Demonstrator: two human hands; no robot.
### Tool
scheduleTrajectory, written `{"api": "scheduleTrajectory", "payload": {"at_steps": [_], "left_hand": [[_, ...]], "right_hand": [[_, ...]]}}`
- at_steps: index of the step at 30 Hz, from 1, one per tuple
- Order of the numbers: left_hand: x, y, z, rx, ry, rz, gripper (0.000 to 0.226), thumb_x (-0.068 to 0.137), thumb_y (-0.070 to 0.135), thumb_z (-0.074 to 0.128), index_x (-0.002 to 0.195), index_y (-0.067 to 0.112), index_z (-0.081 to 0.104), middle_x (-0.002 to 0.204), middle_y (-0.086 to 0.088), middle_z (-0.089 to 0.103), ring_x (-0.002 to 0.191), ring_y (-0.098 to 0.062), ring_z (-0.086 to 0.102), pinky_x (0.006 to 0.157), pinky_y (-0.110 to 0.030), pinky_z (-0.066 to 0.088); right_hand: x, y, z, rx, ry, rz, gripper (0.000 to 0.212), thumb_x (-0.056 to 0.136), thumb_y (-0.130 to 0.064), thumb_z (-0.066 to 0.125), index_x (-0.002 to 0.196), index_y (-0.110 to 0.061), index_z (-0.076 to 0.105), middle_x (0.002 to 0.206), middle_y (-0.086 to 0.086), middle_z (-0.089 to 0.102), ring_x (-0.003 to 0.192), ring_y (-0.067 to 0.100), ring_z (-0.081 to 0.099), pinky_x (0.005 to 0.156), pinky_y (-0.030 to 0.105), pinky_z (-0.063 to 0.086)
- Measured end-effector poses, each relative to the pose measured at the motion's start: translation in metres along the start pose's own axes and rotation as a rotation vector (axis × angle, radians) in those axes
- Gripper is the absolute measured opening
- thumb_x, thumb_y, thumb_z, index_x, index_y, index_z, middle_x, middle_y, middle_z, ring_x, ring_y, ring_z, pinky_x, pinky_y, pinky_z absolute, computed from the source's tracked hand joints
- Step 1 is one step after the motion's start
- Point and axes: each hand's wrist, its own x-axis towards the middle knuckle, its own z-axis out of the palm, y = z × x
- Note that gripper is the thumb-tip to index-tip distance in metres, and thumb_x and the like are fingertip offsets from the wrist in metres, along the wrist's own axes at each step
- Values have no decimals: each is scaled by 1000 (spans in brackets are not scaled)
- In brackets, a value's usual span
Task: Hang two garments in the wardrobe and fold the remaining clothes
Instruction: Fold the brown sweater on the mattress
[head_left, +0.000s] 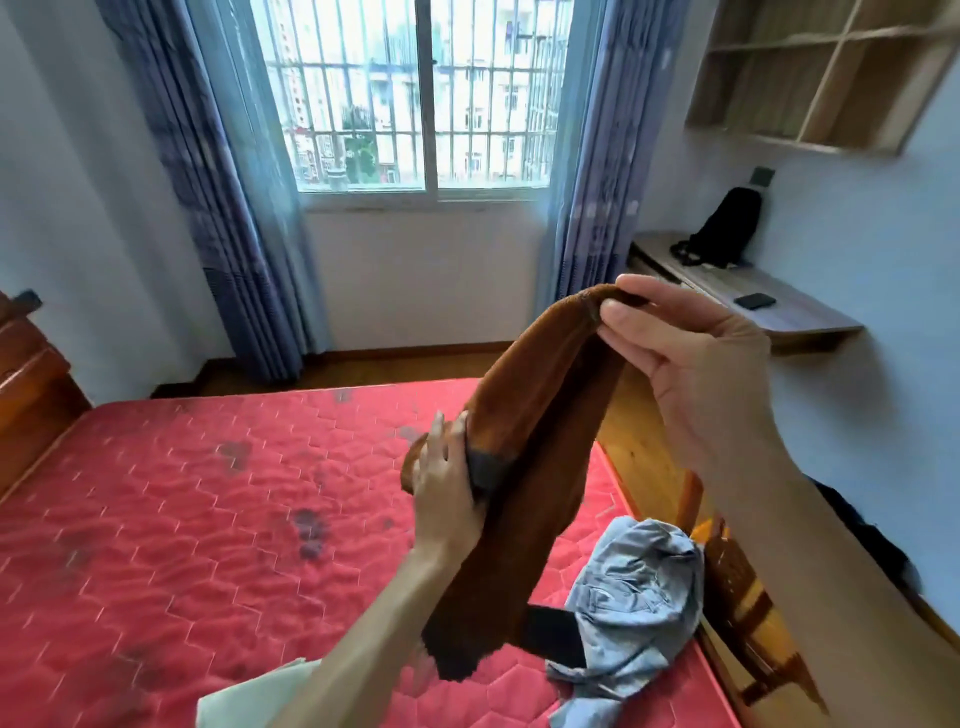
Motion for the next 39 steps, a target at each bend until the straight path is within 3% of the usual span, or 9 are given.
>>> {"api": "scheduleTrajectory", "payload": {"at_steps": [3,10,14,17,21,27,33,36,39], "left_hand": [[19,-6,-32,-64,107,96,46,74,-7,63,115,13,61,129,-5,56,110,-31,61,89,-42,53],[64,22,-134,-305,277,20,30,63,4,36,78,20,57,59,8,52,55,-3,48,58,-28,33],[84,37,-164,-285,226,47,33,77,-8,42,71,22,54,63,10,55,62,-6,46,62,-30,35],[90,39,-170,-395,208,29,26,79,-4,42,71,17,56,65,7,56,66,-11,49,66,-35,39],[103,61,-171,-441,88,91,18,89,10,54,73,14,60,67,4,57,67,-12,51,67,-34,40],[103,70,-164,-398,-44,137,36,92,10,58,61,29,58,57,14,51,61,-8,45,63,-31,38],[98,28,-187,-259,149,3,3,88,25,73,90,22,72,75,3,70,73,-11,64,76,-29,53],[69,21,-179,-201,237,-42,23,87,39,73,102,22,70,80,11,69,72,0,64,71,-18,50],[33,13,-157,-327,297,-25,70,73,61,73,130,26,53,113,11,65,101,-1,63,85,-15,51]], "right_hand": [[10,-16,-3,-23,4,-50,28,65,-8,76,93,-10,75,83,4,77,91,23,75,86,31,59],[54,3,-29,-217,112,-49,21,79,0,76,93,-15,75,74,-5,75,81,12,75,90,33,59],[64,31,-35,-526,-4,-127,38,83,12,68,92,-24,72,88,2,76,77,-2,69,86,16,55],[65,56,-31,-832,-241,-142,73,73,21,64,126,-28,61,112,7,62,101,7,63,106,25,47],[45,98,-8,-1206,-496,-423,97,64,-26,87,149,-32,41,122,2,40,116,20,42,106,31,37],[51,140,33,-970,-455,-464,19,88,-21,69,99,-16,53,93,-3,56,85,27,59,73,34,46],[74,126,49,-909,-481,-518,15,91,-14,69,98,-6,57,83,0,60,73,17,55,66,20,36],[80,114,71,-876,-473,-538,19,87,-2,64,103,-4,53,83,1,56,72,16,51,63,13,33],[85,97,89,-823,-487,-620,25,79,9,56,99,-2,47,75,1,49,61,7,43,60,5,32]]}}
